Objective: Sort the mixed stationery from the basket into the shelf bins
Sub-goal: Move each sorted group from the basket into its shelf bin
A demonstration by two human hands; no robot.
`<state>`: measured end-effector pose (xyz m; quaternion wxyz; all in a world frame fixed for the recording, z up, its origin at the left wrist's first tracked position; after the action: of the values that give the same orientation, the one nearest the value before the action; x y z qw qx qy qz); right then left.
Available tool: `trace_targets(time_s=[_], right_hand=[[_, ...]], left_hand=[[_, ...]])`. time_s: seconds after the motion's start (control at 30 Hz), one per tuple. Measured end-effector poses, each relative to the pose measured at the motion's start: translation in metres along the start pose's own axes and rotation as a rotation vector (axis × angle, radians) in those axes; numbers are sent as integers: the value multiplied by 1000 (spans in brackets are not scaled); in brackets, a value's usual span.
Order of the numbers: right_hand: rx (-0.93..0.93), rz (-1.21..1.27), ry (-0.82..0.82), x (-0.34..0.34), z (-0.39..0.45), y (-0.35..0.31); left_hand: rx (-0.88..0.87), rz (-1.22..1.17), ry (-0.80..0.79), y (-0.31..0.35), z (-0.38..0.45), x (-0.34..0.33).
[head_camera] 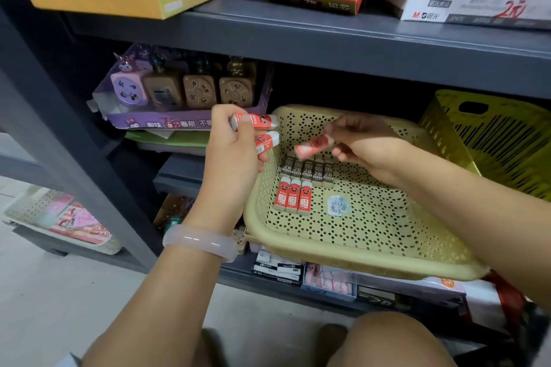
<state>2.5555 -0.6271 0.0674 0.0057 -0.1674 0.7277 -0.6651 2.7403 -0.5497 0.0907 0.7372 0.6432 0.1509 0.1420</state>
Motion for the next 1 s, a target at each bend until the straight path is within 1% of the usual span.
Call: trace_targets(time_s=[0.1, 0.17, 0.37, 0.47, 0.57, 0.63, 0.73, 0.83, 1.0], right_hand=[[-109, -447, -231, 0, -2, 23], [-152, -627, -351, -8, -5, 38], [-112, -595, -336, -18, -3, 43], [13, -746, -307, -17, -6, 33], [103, -911, -312, -17, -12, 27], [119, -1013, -339, -19, -16, 30], [120, -1092, -415, -31, -22, 38], [155, -1109, -436, -41, -24, 44], [169, -1069, -414, -41, -24, 45]], left_hand=[[8, 11, 2, -2, 1, -1], [15, 20, -1, -4, 2, -2], [28, 24, 3, -6, 3, -3], [24, 29, 2, -6, 2, -4], [36, 9, 4, -5, 1, -3], [41, -2, 3, -5, 1, -3], [43, 4, 3, -4, 0, -3], [38, 1, 2, -3, -1, -2], [16, 2, -9, -2, -1, -1]])
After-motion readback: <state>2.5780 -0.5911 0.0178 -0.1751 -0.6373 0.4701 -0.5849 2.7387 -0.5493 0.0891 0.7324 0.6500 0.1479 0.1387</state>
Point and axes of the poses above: each hand's wrist, its own z-axis towards the middle knuckle, its own x-axis out of the back of the hand, y = z × x, the point moved 8 cm from there along z, towards the middle knuckle, and after that the axes turned 3 degrees about x, right-handed, at the moved point
